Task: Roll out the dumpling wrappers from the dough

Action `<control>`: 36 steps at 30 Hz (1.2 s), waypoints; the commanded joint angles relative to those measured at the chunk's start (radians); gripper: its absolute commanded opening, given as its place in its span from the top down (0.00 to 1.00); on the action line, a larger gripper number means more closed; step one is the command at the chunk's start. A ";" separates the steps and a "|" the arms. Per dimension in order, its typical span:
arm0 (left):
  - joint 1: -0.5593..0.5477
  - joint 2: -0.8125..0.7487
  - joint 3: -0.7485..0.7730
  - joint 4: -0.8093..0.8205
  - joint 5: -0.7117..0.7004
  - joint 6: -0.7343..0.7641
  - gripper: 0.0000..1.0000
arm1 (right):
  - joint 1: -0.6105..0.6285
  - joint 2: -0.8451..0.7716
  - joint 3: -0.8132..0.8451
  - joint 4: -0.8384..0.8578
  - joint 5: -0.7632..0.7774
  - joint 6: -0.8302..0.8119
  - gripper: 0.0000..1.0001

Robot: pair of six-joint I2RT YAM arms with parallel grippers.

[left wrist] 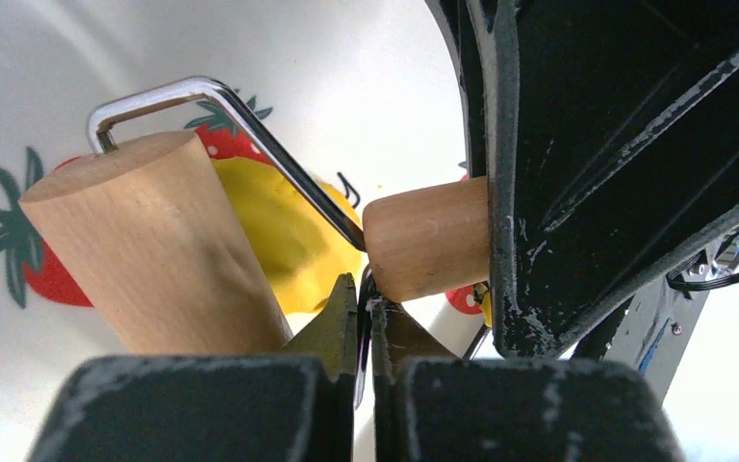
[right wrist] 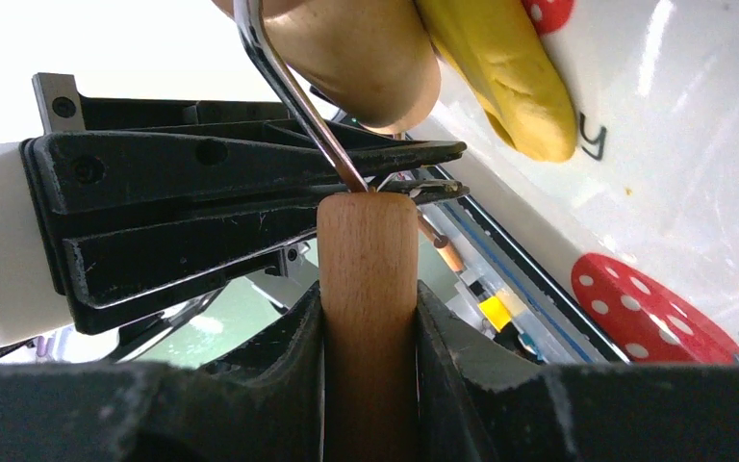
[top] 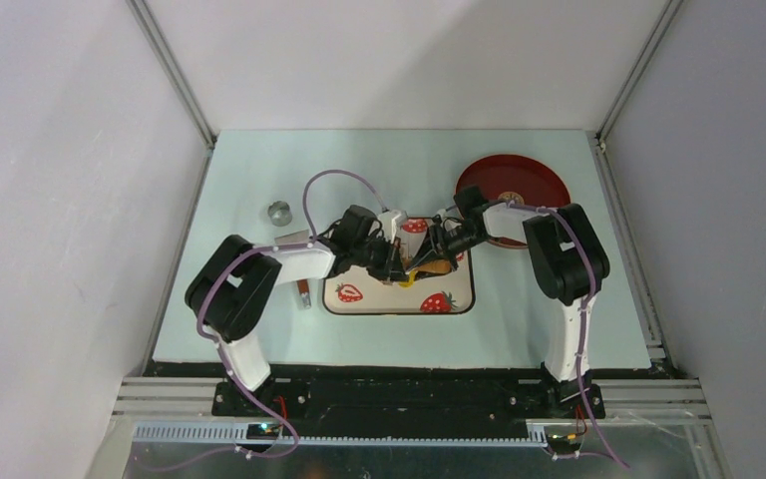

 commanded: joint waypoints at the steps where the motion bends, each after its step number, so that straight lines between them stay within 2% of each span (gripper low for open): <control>1: -0.013 -0.029 0.018 0.106 0.001 -0.071 1.00 | 0.087 0.032 -0.008 0.140 0.062 0.093 1.00; 10: -0.015 -0.193 0.047 0.104 0.002 -0.075 1.00 | 0.074 -0.188 -0.002 0.178 0.083 0.106 1.00; 15: -0.027 -0.173 0.096 0.105 0.022 -0.093 1.00 | 0.021 -0.248 -0.002 0.100 0.091 0.039 1.00; 19: -0.049 -0.104 0.143 0.104 0.030 -0.105 1.00 | -0.026 -0.225 -0.002 -0.036 0.114 -0.041 1.00; 23: -0.066 -0.029 0.180 0.103 0.030 -0.124 1.00 | -0.044 -0.179 -0.002 -0.096 0.113 -0.081 1.00; 31: -0.068 0.060 0.183 0.092 0.000 -0.125 1.00 | -0.044 -0.063 0.008 -0.033 0.017 -0.072 1.00; 36: -0.059 0.104 0.197 0.090 0.015 -0.124 1.00 | -0.042 0.012 0.027 -0.032 0.019 -0.066 1.00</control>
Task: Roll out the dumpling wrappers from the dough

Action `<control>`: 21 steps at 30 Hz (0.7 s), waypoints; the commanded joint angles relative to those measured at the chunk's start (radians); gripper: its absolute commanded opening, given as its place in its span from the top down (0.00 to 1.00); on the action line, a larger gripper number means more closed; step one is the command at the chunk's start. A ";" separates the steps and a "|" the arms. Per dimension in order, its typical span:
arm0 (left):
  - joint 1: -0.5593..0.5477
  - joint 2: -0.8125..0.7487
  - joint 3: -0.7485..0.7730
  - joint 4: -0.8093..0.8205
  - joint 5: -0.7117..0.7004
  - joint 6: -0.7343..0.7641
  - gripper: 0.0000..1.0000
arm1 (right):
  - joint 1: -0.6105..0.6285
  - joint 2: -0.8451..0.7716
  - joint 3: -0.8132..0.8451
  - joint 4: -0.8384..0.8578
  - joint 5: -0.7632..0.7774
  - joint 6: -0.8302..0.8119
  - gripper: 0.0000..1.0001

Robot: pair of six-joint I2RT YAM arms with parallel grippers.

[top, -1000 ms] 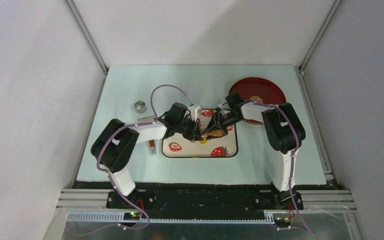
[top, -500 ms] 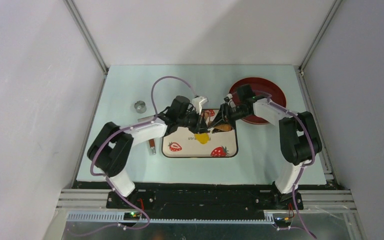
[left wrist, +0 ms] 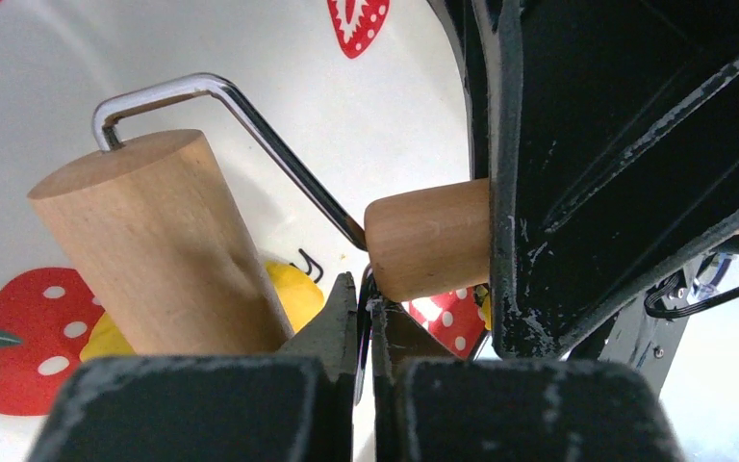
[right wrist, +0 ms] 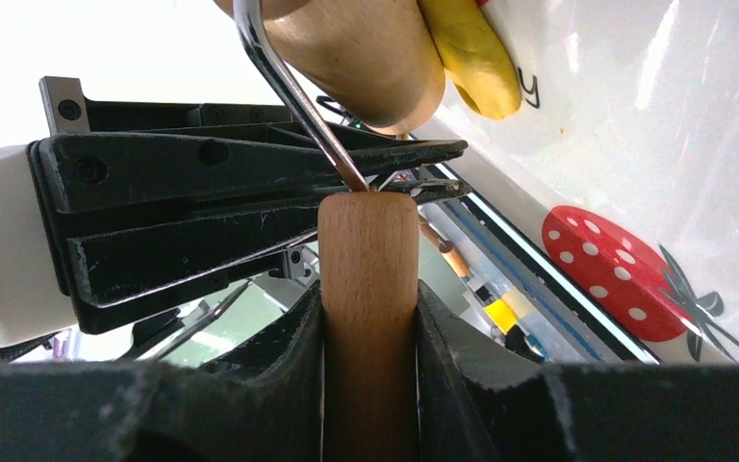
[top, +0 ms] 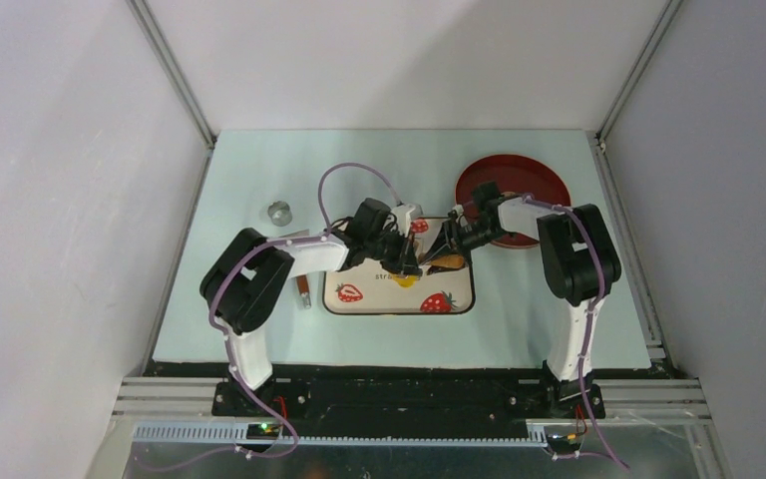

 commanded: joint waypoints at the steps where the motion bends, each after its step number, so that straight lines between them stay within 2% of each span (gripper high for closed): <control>1: -0.013 0.036 0.080 0.105 0.026 -0.106 1.00 | 0.041 0.058 0.029 0.071 0.004 0.005 1.00; 8: 0.017 0.056 0.086 0.099 0.050 -0.109 1.00 | 0.050 0.119 0.030 0.203 -0.045 0.108 1.00; 14: 0.040 0.034 0.088 0.079 0.060 -0.087 1.00 | 0.082 0.156 0.066 0.245 -0.053 0.156 1.00; 21: 0.050 -0.076 0.091 0.045 0.066 -0.042 1.00 | 0.105 0.067 0.106 0.312 -0.066 0.215 1.00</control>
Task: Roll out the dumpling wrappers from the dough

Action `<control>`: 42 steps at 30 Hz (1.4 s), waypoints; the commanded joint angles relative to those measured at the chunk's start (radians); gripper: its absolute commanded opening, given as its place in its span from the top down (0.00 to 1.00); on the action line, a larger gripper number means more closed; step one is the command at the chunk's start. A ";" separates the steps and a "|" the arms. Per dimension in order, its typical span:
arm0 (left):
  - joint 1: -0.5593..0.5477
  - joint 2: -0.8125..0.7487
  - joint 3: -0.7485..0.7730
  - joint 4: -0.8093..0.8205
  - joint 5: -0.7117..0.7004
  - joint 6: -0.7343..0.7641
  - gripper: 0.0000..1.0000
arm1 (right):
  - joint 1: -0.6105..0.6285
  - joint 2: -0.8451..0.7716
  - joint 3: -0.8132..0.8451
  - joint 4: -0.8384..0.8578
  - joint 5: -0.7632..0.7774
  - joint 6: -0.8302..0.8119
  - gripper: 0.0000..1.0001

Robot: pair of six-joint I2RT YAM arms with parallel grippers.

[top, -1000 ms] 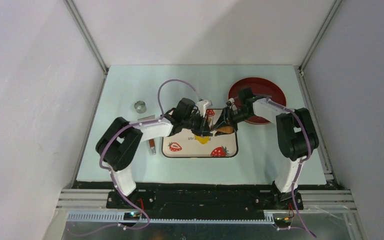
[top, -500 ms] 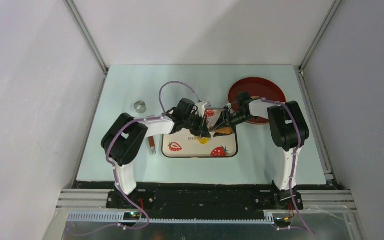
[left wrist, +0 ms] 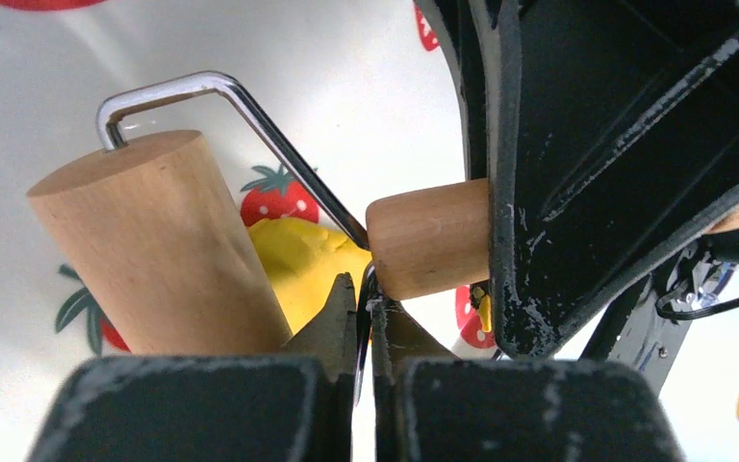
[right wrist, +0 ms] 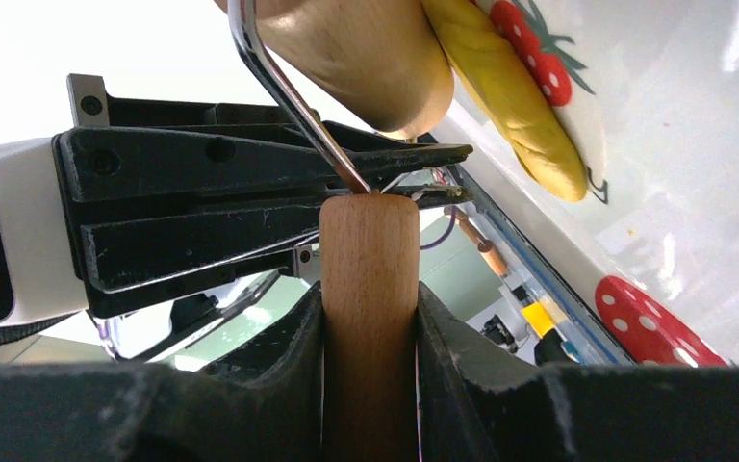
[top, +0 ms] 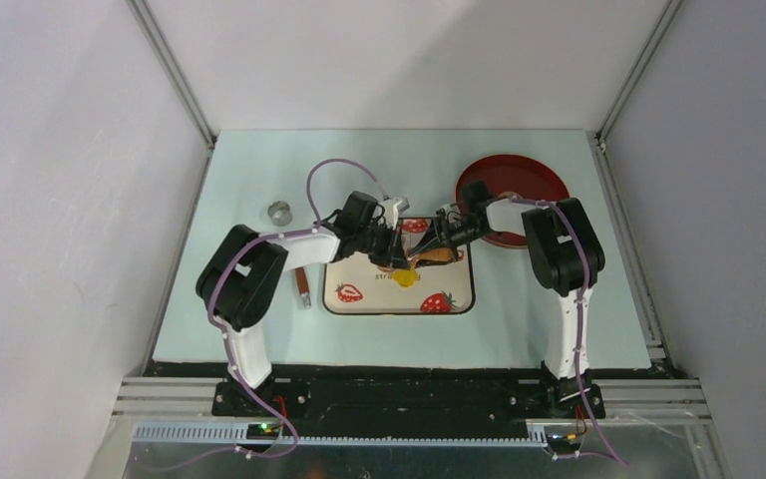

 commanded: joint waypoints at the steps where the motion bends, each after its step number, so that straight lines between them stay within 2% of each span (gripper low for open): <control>1: -0.034 -0.102 0.070 0.113 0.027 -0.046 1.00 | 0.076 -0.085 0.051 0.137 0.055 0.075 1.00; 9: -0.035 -0.157 0.132 -0.001 0.057 0.008 1.00 | 0.020 -0.218 0.045 0.013 0.032 0.052 1.00; 15: -0.059 -0.124 0.145 -0.082 0.038 0.045 1.00 | -0.022 -0.275 -0.086 0.111 0.010 0.138 1.00; 18: -0.076 -0.119 0.137 -0.100 0.014 0.072 1.00 | -0.044 -0.293 -0.133 0.073 0.043 0.081 1.00; 23: -0.080 -0.132 0.109 -0.107 -0.022 0.091 1.00 | -0.066 -0.308 -0.166 -0.082 0.130 -0.060 1.00; 27: -0.079 -0.149 0.092 -0.109 -0.020 0.111 1.00 | -0.065 -0.319 -0.168 -0.124 0.141 -0.155 0.98; 28: -0.080 -0.153 0.093 -0.111 -0.017 0.114 1.00 | -0.066 -0.331 -0.167 -0.142 0.152 -0.189 0.96; 31: -0.080 -0.165 0.093 -0.123 -0.011 0.128 1.00 | -0.067 -0.357 -0.157 -0.195 0.183 -0.274 0.81; 34: -0.079 -0.177 0.095 -0.138 -0.004 0.139 1.00 | -0.067 -0.392 -0.143 -0.236 0.199 -0.314 0.56; 36: -0.080 -0.179 0.100 -0.151 0.004 0.145 1.00 | -0.066 -0.408 -0.129 -0.260 0.211 -0.342 0.46; 39: -0.080 -0.178 0.112 -0.169 0.019 0.153 1.00 | -0.060 -0.433 -0.102 -0.295 0.252 -0.395 0.37; 42: -0.081 -0.182 0.117 -0.186 0.023 0.160 1.00 | -0.038 -0.449 -0.028 -0.390 0.374 -0.468 0.29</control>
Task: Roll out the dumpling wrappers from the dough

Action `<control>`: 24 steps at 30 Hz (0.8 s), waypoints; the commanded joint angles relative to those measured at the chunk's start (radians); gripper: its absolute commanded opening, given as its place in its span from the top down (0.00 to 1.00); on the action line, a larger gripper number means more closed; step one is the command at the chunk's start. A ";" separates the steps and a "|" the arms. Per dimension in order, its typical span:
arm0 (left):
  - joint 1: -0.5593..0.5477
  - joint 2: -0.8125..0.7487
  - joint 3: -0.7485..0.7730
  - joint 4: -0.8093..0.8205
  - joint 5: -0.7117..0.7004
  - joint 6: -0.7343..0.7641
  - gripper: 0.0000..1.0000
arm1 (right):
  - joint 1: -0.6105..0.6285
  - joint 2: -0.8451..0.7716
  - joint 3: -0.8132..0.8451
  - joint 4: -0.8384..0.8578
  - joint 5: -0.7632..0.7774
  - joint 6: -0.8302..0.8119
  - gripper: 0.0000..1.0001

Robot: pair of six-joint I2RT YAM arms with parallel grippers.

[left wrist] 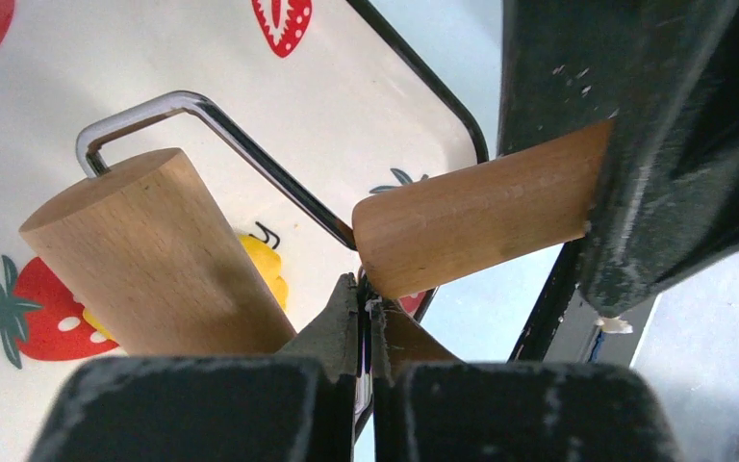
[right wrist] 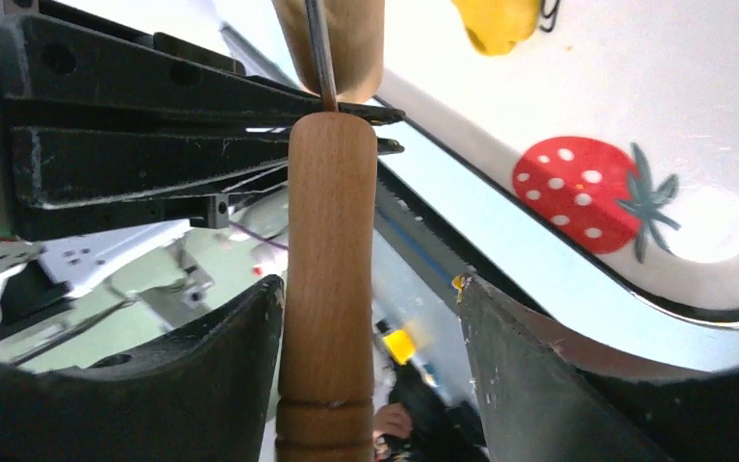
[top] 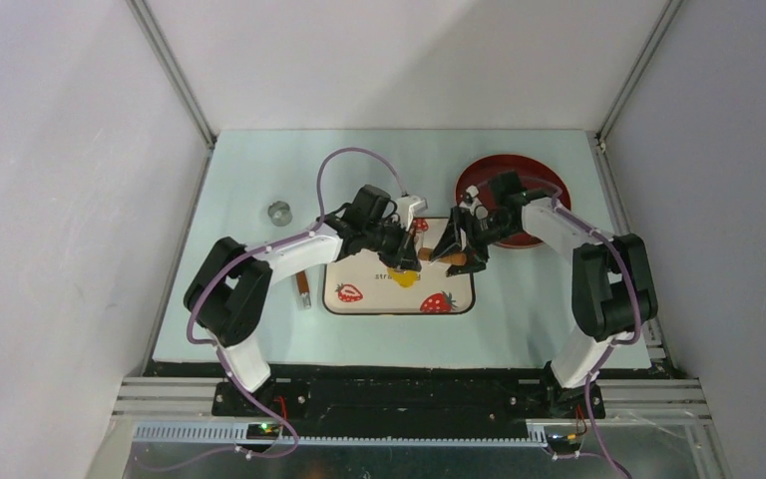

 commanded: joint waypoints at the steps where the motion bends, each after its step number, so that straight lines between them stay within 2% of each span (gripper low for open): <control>1: 0.002 -0.065 0.037 -0.001 0.028 0.033 1.00 | 0.042 -0.067 0.129 -0.162 0.174 -0.172 0.28; 5: 0.001 -0.065 0.048 -0.030 0.043 0.048 1.00 | 0.134 -0.091 0.215 -0.249 0.371 -0.263 0.24; 7: 0.001 -0.065 0.052 -0.040 0.047 0.055 1.00 | 0.196 -0.093 0.251 -0.284 0.571 -0.302 0.24; 9: 0.001 -0.064 0.054 -0.044 0.051 0.058 1.00 | 0.250 -0.096 0.265 -0.290 0.668 -0.331 0.25; 20: 0.005 -0.054 0.063 -0.048 0.078 0.061 1.00 | 0.402 -0.096 0.248 -0.263 0.848 -0.356 0.33; 23: 0.006 -0.048 0.065 -0.048 0.087 0.060 1.00 | 0.415 -0.096 0.241 -0.246 0.914 -0.337 0.51; 24: 0.007 -0.044 0.064 -0.048 0.089 0.058 1.00 | 0.415 -0.099 0.235 -0.236 0.928 -0.332 0.68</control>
